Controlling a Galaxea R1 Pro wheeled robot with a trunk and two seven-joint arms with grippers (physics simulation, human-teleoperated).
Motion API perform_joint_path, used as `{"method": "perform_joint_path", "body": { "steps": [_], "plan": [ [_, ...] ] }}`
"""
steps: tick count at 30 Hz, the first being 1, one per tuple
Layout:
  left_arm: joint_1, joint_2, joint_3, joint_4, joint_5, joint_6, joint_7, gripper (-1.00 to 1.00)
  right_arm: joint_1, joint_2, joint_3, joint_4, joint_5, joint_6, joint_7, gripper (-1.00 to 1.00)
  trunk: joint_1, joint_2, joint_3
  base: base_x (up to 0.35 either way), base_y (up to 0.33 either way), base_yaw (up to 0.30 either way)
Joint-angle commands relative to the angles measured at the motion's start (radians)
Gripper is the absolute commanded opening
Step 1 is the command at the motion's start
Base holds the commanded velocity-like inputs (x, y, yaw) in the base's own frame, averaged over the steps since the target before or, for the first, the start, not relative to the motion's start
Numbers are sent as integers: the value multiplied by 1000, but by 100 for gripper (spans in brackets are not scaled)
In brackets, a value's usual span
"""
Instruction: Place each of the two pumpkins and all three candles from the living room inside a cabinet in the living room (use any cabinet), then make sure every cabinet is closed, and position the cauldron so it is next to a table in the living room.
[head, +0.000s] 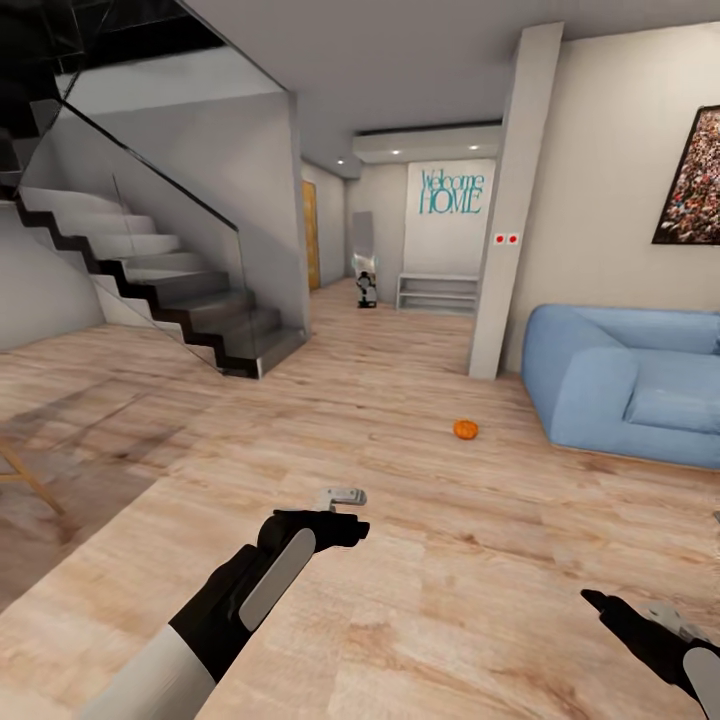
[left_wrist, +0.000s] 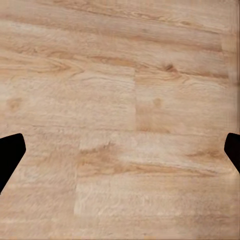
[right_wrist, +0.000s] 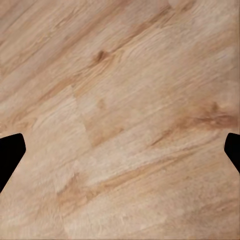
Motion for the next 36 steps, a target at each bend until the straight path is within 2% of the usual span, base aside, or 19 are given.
{"method": "perform_joint_path", "body": {
  "steps": [1, 8, 10, 11, 12, 16, 24, 36],
  "plan": [
    [-1, 0, -1, -1, 11, 1, 10, 100, -1, 0, -1, -1, -10, 4, -4, 100, 0, 0, 0, 308, 0, -237],
    [-1, 0, -1, 0, 11, 2, 9, 100, -1, 0, 3, -5, -6, 4, 21, 100, 0, 0, 3, 319, 0, -112],
    [-1, 0, -1, 1, 10, 3, -9, 100, -1, -1, 7, -7, -6, 5, 27, 100, 0, 0, 4, 333, 0, -19],
    [-1, 1, -1, 4, 8, 3, -56, 100, -1, -2, 13, -8, 2, 8, 37, 100, 0, 0, 4, 335, 0, -7],
    [-1, 1, -1, 5, 8, 4, -75, 100, -2, -2, 19, -9, 12, 9, 40, 100, 0, 0, 4, 336, 0, -4],
    [-1, 1, -1, 9, 6, 5, -101, 100, -3, -1, 34, -16, 38, 8, 44, 100, 0, 0, 4, 336, 0, -2],
    [-2, -1, 0, 41, 7, 6, -111, 100, -2, 1, 51, -23, 48, 7, 46, 100, 0, 0, 4, 337, 0, 0],
    [-2, -1, -1, 50, 9, 7, -114, 100, -2, 1, 121, -24, 50, 7, 45, 100, 0, 0, 6, 337, 0, 0]
  ]
}}
